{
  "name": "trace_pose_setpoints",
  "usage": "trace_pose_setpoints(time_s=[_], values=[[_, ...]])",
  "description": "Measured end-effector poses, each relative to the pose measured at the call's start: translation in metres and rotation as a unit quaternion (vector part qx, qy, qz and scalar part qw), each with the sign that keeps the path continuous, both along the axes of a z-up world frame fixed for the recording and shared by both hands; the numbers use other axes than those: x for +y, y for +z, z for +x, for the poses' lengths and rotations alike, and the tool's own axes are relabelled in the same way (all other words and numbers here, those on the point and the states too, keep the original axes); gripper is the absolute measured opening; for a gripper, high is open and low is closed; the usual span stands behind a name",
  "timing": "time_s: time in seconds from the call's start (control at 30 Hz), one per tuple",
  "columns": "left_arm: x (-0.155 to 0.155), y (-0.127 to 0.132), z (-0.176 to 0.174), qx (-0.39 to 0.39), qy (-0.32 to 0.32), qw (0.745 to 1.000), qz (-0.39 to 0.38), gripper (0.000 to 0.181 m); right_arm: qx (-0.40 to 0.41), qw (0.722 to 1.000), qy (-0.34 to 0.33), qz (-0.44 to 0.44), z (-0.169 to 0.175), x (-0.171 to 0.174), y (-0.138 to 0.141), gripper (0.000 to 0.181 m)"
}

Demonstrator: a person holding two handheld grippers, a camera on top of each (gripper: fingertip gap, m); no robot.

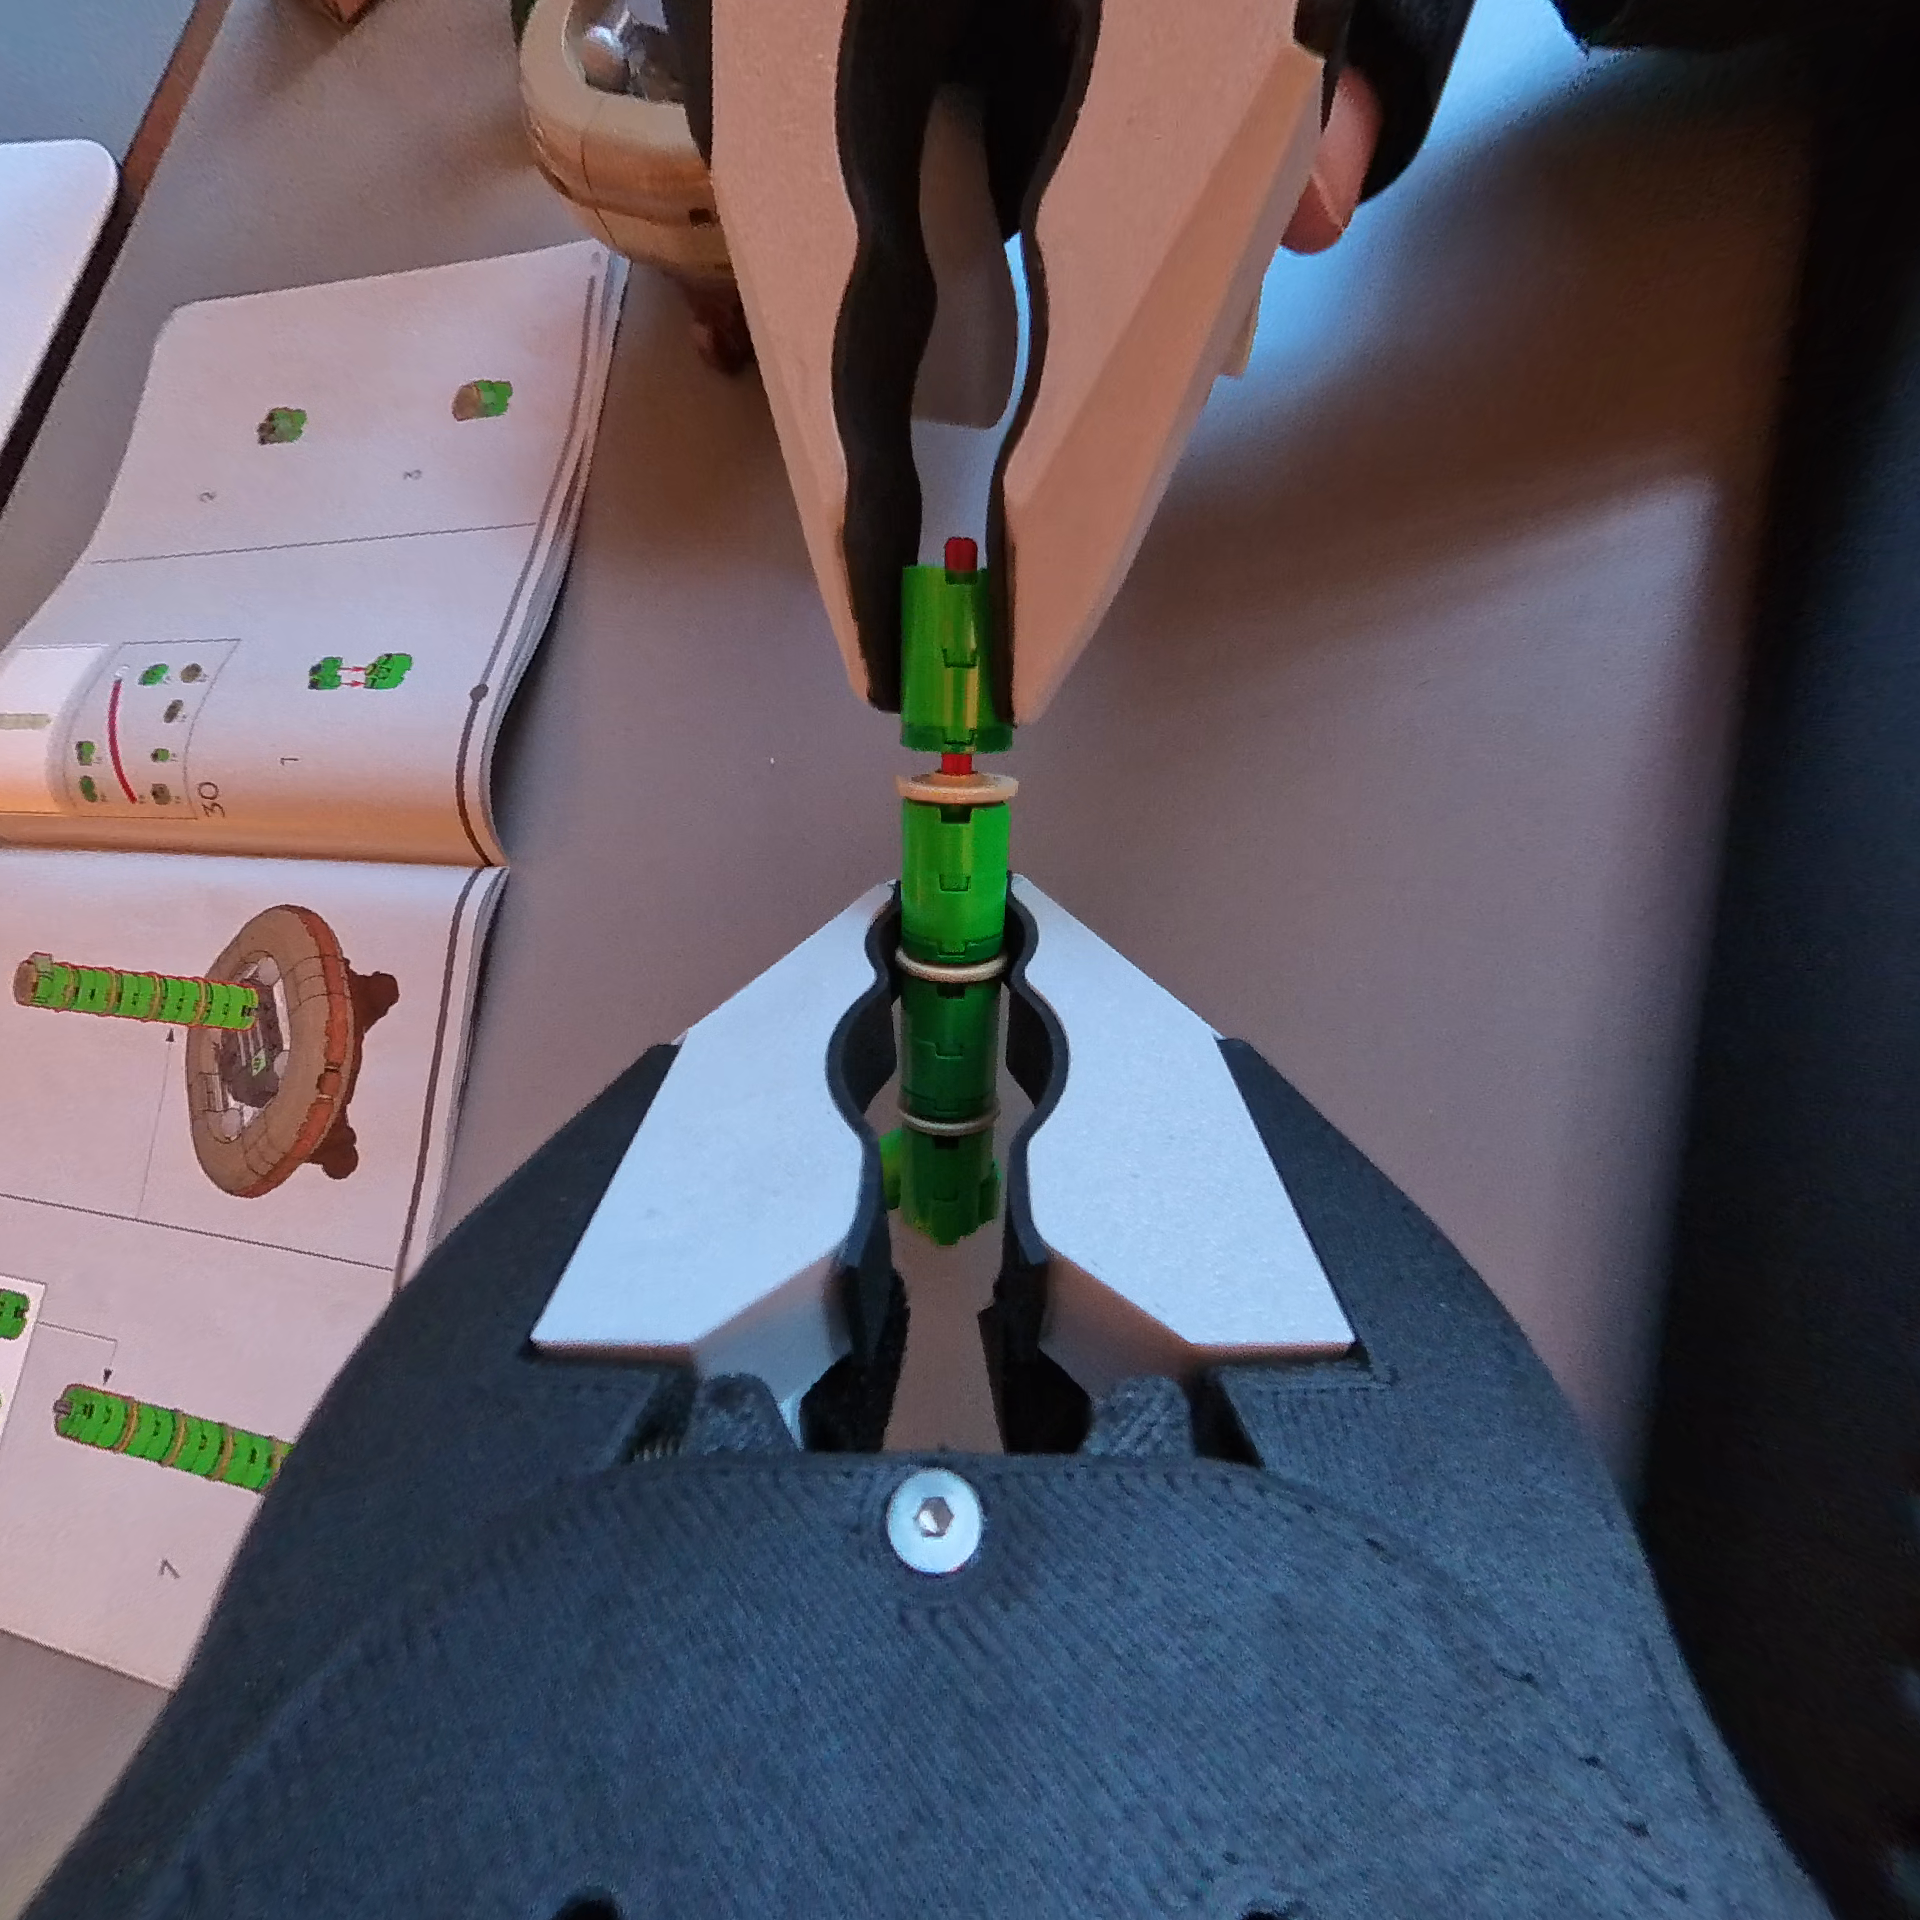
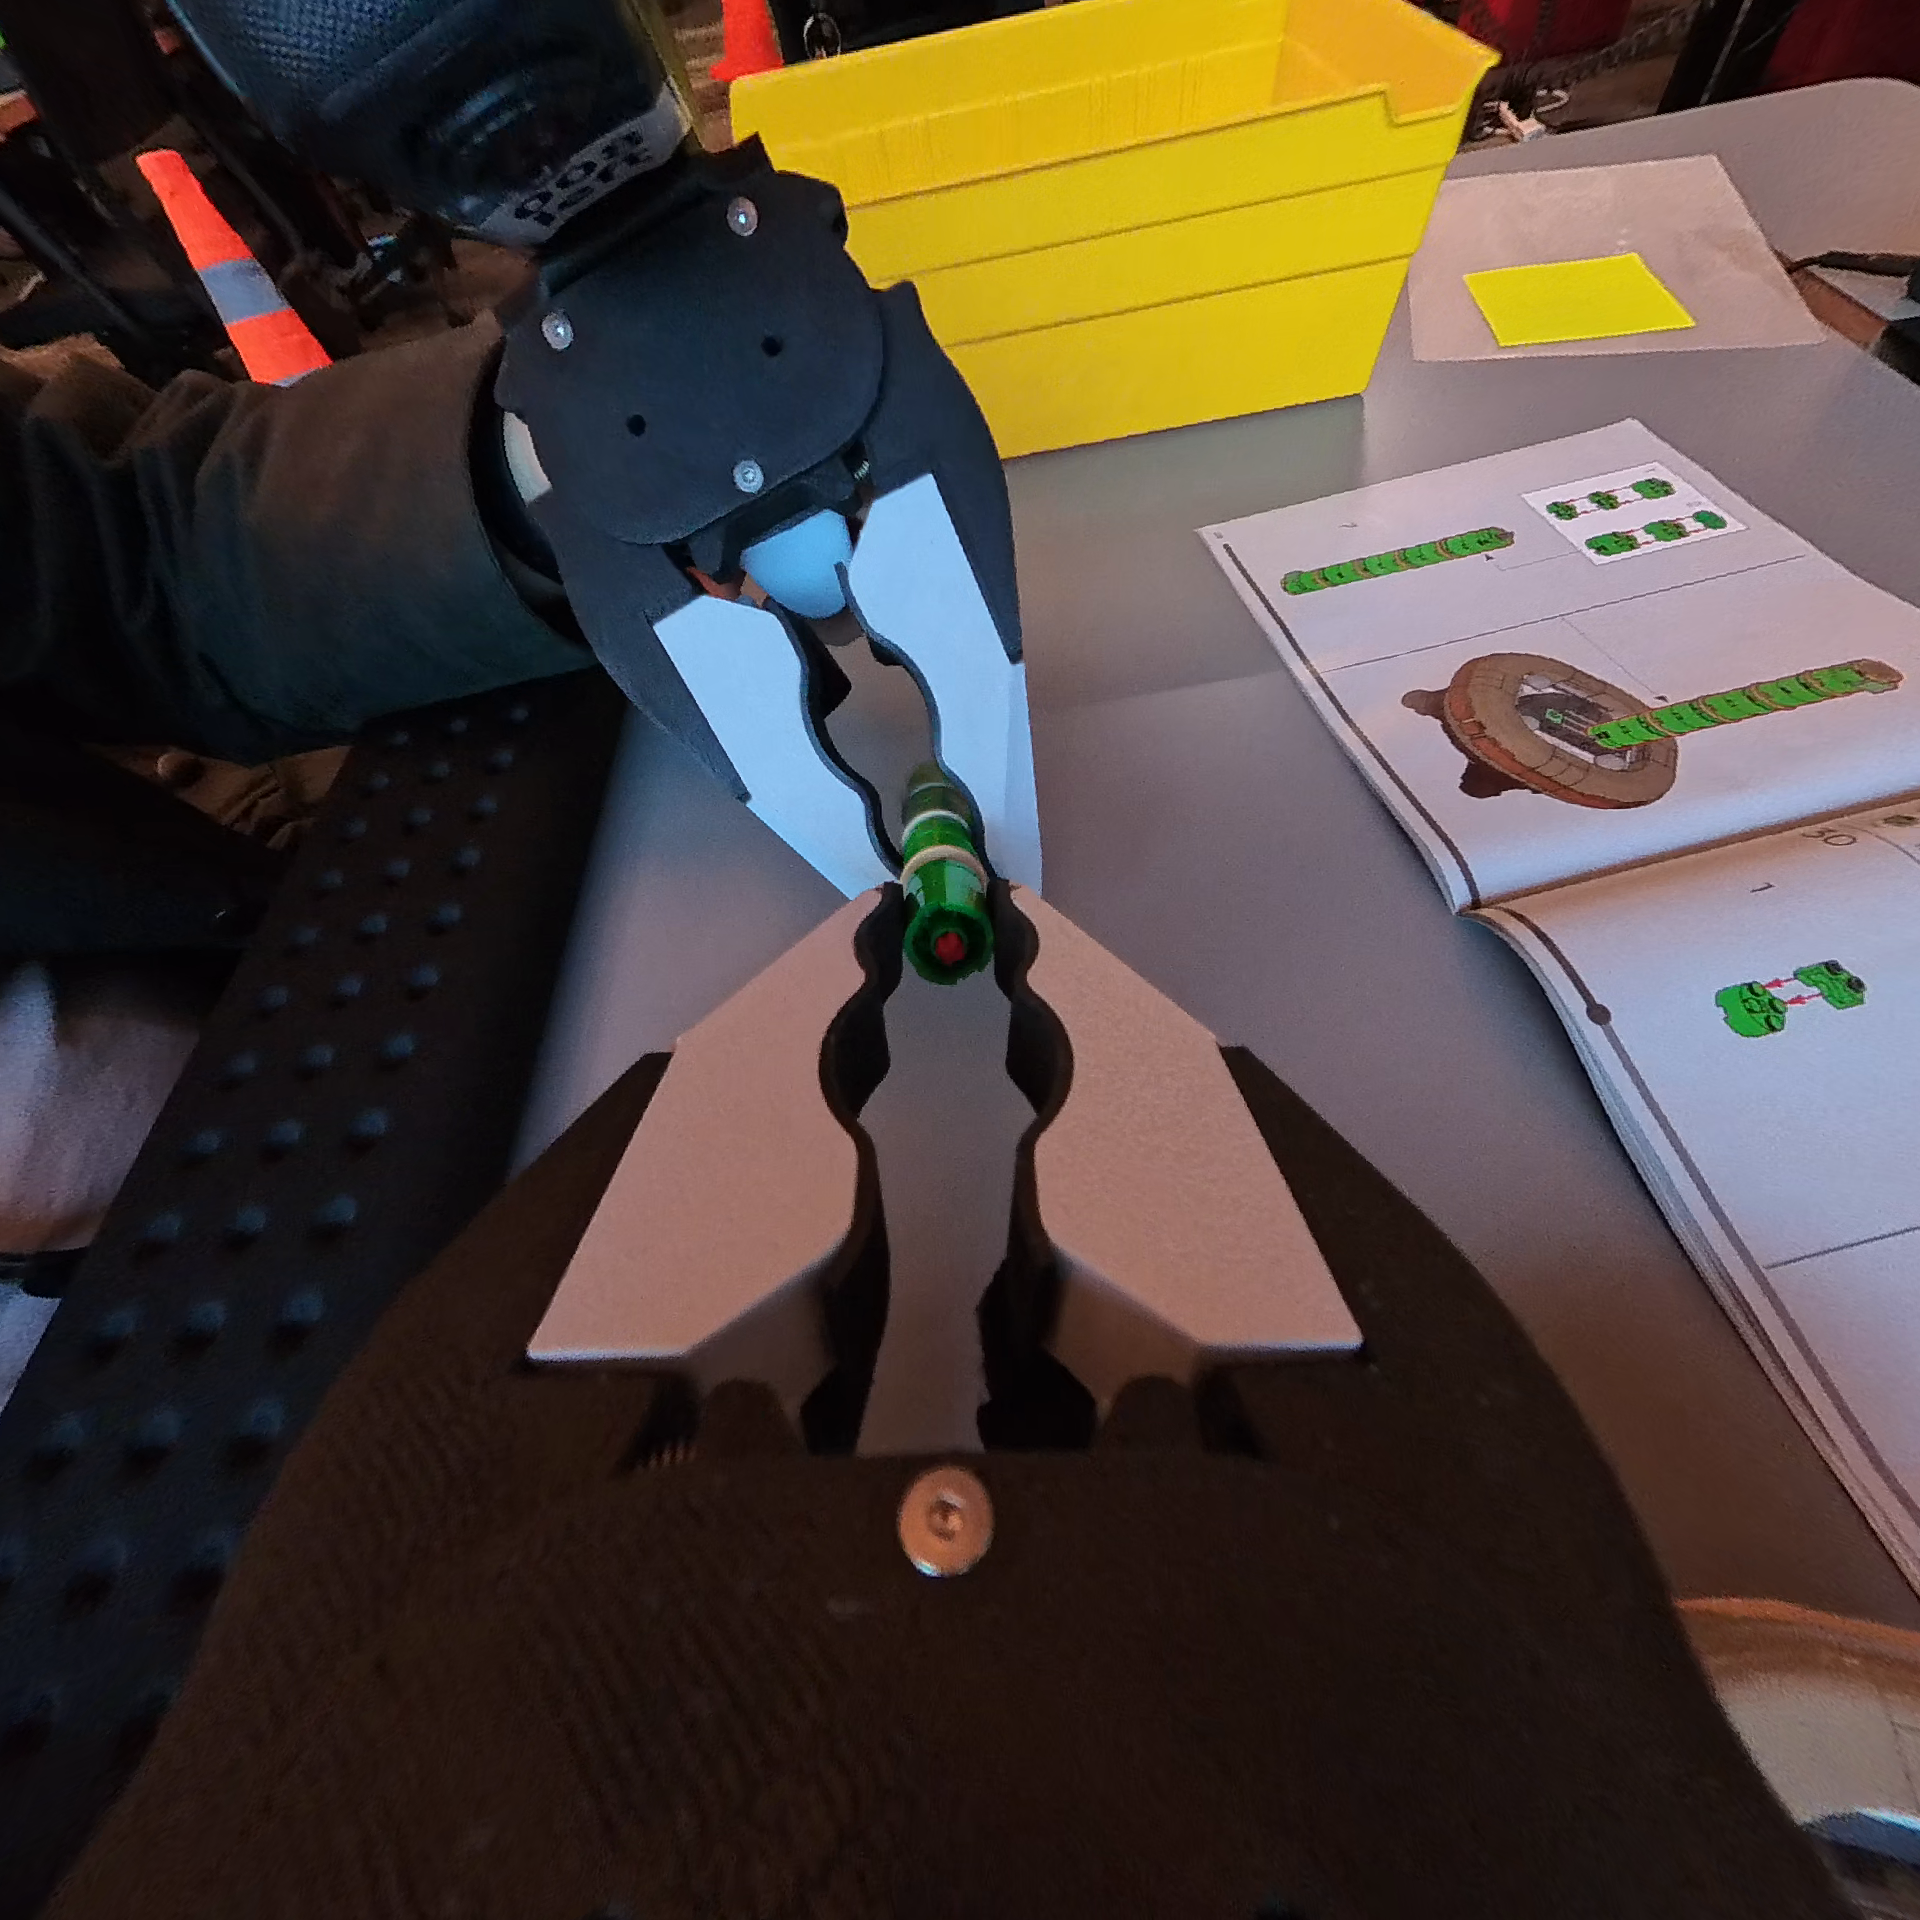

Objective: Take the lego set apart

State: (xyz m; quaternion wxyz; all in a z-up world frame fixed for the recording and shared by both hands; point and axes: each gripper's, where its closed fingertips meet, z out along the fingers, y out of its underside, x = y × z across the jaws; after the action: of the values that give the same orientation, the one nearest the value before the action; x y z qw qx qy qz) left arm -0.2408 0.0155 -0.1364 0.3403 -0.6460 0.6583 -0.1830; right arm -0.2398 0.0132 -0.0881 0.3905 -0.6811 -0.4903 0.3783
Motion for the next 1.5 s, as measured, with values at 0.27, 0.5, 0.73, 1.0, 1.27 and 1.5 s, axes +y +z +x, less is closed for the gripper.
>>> trace_pose_setpoints(time_s=[0.27,0.5,0.73,1.0,1.27,1.5], values=[[-0.003,0.001,0.001,-0.008,0.001,1.000,-0.026,0.014,0.003,1.000,0.003,-0.006,-0.001,-0.002,0.002,0.015],[-0.003,0.004,0.005,-0.021,-0.001,1.000,0.003,0.026,0.000,1.000,-0.006,-0.010,-0.003,0.000,0.001,0.015],[-0.007,-0.004,0.006,0.001,-0.008,1.000,-0.007,0.009,0.004,0.999,0.014,-0.036,-0.007,-0.007,-0.004,0.015],[-0.012,-0.005,0.005,0.010,-0.018,1.000,-0.022,0.008,-0.016,0.999,0.034,-0.016,-0.014,-0.012,-0.016,0.014],[-0.011,-0.007,0.001,0.023,-0.017,0.999,-0.015,0.008,0.003,0.999,0.034,-0.038,-0.011,-0.011,-0.013,0.015],[-0.011,-0.009,0.000,0.026,-0.019,0.999,-0.017,0.008,0.007,0.998,0.036,-0.047,-0.013,-0.012,-0.014,0.015]])
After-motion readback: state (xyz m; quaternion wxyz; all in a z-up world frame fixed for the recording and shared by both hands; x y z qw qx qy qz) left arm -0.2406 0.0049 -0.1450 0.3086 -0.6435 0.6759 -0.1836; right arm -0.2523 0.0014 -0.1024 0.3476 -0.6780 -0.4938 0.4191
